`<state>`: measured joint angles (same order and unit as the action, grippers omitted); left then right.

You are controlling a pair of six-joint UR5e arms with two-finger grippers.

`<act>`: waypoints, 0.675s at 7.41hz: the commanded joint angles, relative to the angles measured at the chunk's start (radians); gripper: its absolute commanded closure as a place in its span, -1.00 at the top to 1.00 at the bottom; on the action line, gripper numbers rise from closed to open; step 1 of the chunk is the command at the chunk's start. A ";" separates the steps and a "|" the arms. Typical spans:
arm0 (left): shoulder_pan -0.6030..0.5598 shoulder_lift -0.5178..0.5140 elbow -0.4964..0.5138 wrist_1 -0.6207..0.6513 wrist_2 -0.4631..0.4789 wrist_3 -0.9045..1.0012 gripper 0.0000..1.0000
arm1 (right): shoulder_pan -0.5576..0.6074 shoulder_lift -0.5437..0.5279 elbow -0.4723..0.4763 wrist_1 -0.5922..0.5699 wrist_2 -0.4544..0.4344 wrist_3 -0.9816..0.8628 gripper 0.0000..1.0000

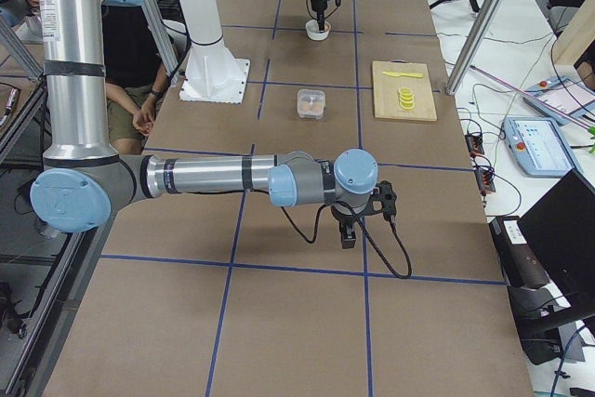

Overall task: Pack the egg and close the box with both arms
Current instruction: 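Close the left gripper on the brown egg inside the bowl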

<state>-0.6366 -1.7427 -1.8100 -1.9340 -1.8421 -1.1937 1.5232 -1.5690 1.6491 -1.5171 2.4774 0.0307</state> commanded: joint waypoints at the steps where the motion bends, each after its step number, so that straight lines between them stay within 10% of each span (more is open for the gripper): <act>1: -0.009 0.034 -0.082 0.030 -0.002 -0.001 -0.46 | 0.000 0.000 0.001 0.000 0.000 0.000 1.00; 5: -0.028 -0.113 -0.204 0.208 -0.009 -0.015 -0.98 | 0.000 0.003 0.008 0.000 0.000 0.002 1.00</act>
<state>-0.6600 -1.7715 -2.0090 -1.7477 -1.8456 -1.1964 1.5232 -1.5666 1.6536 -1.5171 2.4774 0.0316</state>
